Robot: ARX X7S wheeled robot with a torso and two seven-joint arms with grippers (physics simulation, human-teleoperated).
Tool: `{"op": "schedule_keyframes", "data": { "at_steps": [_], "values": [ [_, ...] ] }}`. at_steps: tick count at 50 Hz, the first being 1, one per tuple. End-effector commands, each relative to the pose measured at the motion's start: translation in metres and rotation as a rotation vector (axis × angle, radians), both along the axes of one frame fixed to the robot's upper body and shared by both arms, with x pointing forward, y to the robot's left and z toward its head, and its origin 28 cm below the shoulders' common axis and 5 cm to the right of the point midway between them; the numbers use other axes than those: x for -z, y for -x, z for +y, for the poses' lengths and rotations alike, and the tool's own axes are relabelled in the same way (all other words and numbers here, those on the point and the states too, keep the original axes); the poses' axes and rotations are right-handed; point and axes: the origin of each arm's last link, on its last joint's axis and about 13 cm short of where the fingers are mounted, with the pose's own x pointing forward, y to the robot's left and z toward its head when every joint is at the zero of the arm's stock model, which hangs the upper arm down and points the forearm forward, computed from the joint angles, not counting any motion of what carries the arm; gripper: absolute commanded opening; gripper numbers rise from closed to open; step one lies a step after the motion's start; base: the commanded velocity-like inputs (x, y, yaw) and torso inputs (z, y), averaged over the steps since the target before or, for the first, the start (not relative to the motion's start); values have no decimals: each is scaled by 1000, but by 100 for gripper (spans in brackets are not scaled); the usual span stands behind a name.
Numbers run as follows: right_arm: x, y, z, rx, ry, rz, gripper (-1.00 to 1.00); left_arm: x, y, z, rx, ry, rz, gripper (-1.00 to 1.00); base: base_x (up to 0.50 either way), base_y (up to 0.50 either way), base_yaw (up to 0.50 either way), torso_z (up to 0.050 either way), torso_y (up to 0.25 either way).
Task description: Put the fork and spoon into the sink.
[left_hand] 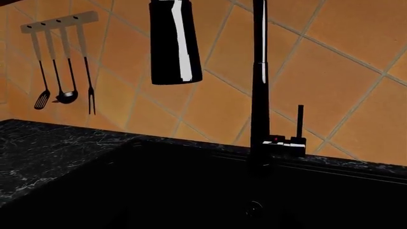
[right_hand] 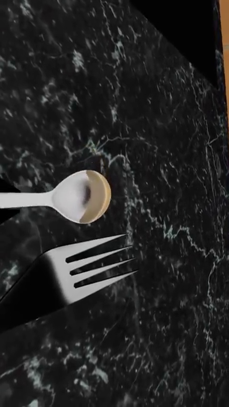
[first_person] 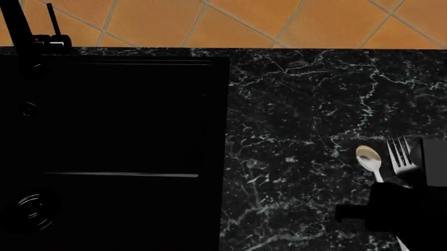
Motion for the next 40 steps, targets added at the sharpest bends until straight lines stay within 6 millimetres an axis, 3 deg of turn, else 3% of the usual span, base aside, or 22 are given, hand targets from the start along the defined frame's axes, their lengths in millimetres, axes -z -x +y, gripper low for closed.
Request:
{"op": "schedule_keyframes", "data": {
  "at_steps": [1, 8, 22, 31, 40],
  "values": [
    [24, 4, 13, -100, -15, 136, -100, 0, 0, 0, -1, 1, 0, 100, 11, 0, 4, 0, 0],
    [14, 2, 20, -162, -2, 91, -100, 0, 0, 0, -3, 1, -1, 100, 0, 0, 2, -1, 0],
    [-31, -15, 54, -341, 38, -64, -100, -2, 0, 0, -2, -5, -2, 100, 0, 0, 0, 0, 0],
    [-60, -39, 93, -483, 24, -161, -100, -2, -3, -2, 5, -10, 1, 100, 0, 0, 0, 0, 0],
    [-68, -68, 135, -642, 6, -174, -100, 0, -3, 0, 5, -12, 4, 100, 0, 0, 0, 0, 0]
  ]
}}
